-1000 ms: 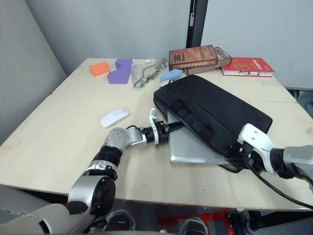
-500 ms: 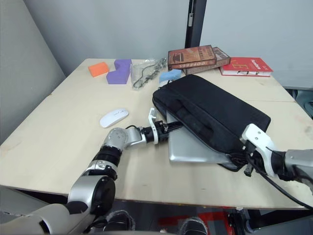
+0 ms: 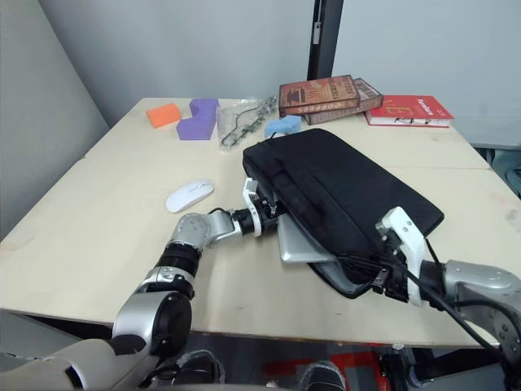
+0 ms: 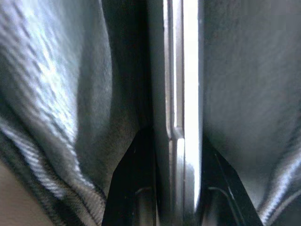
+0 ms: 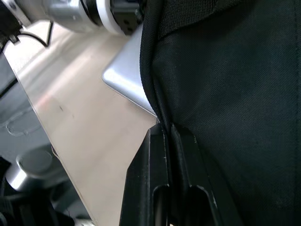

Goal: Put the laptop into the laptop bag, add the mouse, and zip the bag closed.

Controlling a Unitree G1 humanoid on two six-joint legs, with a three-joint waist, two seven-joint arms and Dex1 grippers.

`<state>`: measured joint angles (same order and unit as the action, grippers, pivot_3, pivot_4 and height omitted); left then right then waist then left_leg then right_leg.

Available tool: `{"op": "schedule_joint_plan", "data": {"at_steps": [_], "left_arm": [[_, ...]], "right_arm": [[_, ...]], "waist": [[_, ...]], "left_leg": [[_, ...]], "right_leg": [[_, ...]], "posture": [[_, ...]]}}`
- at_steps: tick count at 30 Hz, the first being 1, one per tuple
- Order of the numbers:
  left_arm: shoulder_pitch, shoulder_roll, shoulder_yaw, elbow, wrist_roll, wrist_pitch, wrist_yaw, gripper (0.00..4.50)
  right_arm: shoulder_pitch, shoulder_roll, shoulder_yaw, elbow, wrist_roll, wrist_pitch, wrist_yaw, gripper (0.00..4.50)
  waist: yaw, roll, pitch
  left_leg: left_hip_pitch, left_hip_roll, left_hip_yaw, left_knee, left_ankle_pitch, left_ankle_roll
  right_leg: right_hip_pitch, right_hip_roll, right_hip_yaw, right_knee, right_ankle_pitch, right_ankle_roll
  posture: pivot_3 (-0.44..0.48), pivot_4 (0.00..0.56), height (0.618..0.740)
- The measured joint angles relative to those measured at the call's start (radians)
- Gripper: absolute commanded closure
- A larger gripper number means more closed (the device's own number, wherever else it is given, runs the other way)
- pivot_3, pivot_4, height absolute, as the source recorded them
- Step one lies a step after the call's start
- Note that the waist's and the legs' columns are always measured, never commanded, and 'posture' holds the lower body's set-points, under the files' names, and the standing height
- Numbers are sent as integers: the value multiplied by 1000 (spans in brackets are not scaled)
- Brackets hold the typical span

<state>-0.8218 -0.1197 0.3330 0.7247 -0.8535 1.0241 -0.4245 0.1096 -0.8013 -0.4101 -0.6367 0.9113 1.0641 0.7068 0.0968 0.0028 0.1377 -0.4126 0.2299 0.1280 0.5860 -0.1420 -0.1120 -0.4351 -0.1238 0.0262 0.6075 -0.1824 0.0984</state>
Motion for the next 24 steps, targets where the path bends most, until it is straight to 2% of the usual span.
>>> {"op": "schedule_joint_plan", "data": {"at_steps": [5, 11, 16, 24], "left_arm": [[-3, -1, -4, 8, -2, -16, -1, 4170], [-20, -1, -13, 37, -2, -38, -4, 4170], [-29, -2, -46, 50, 7, -52, -28, 4170], [-33, -3, -131, 58, 45, -80, -124, 4170]], "right_arm": [[-91, 82, 27, -12, 158, 50, -145, 4463], [-109, 79, 40, -22, 287, 71, -250, 4463], [-141, 78, 88, -22, 340, 70, -319, 4463], [-85, 23, 92, -35, 426, 57, -345, 4463]], "waist": [[3, 0, 0], [9, 0, 0], [11, 0, 0], [31, 0, 0]], "left_leg": [[1, 0, 0, 0, 0, -1], [0, 0, 0, -1, -1, -2], [-1, 0, -1, -1, -5, -9], [-3, 0, -2, -2, -4, -8]], "right_leg": [[0, 0, 0, 0, 0, 0], [0, 0, 0, -1, 0, 0], [0, 0, -1, -1, 0, 0], [0, 0, -3, -4, 0, 0]], "posture": [[0, 150, 734], [0, 150, 734], [0, 150, 734], [0, 150, 734]]}}
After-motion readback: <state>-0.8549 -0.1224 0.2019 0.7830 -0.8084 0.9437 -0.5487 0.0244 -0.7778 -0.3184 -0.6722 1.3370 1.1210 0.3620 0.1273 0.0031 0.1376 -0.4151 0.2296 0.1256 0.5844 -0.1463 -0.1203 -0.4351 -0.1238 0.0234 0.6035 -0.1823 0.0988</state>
